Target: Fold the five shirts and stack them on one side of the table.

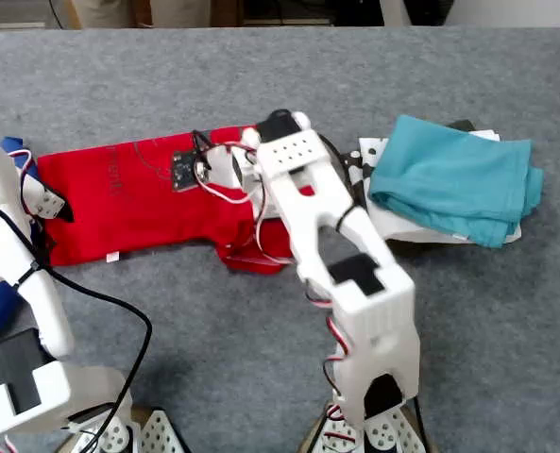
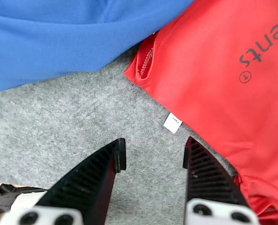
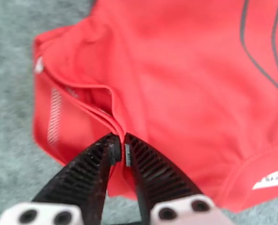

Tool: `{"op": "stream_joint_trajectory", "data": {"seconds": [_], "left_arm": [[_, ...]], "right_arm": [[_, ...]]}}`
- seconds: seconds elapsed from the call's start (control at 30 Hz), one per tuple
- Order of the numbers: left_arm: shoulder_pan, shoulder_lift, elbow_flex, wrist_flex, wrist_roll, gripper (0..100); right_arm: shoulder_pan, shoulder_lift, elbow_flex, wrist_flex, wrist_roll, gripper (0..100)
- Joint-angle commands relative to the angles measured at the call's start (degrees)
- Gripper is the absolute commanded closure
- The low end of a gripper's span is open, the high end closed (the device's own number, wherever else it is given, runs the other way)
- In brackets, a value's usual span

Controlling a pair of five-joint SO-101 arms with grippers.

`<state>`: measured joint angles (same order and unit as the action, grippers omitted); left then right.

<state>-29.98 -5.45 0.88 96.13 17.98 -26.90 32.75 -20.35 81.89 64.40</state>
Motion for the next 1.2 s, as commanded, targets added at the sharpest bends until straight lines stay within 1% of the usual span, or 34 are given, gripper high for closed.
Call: {"op": "stream_joint_trajectory", "data": {"seconds": [0.0,0.2,0.3,0.47,0.6,0.77,1.03,1.17], "left_arm": [[-0.62,-0.22,-2.20,0.26,-0.88,79],[-0.62,-0.22,-2.20,0.44,-0.88,79],[-0.62,-0.22,-2.20,0.44,-0.88,79],[-0.62,-0.22,-2.20,0.44,-1.23,79],[-0.62,-0.22,-2.20,0.44,-3.25,79],[-0.53,-0.22,-2.20,0.44,-3.25,79],[-0.44,-0.22,-2.11,0.44,-3.25,79],[-0.44,-0.22,-2.11,0.44,-3.25,79]], "right_arm": [[0.40,4.62,-12.79,4.13,0.62,99.4],[0.66,11.47,-26.33,17.85,1.85,99.5],[1.54,11.74,-28.18,19.69,1.85,99.5],[2.42,11.74,-26.95,20.31,1.85,99.6],[2.42,9.89,-21.67,20.22,1.85,99.6],[1.54,5.05,-13.76,18.90,1.76,99.6],[1.71,-2.86,4.79,9.49,1.76,99.5],[1.36,-9.27,15.96,2.64,1.49,99.3]]}}
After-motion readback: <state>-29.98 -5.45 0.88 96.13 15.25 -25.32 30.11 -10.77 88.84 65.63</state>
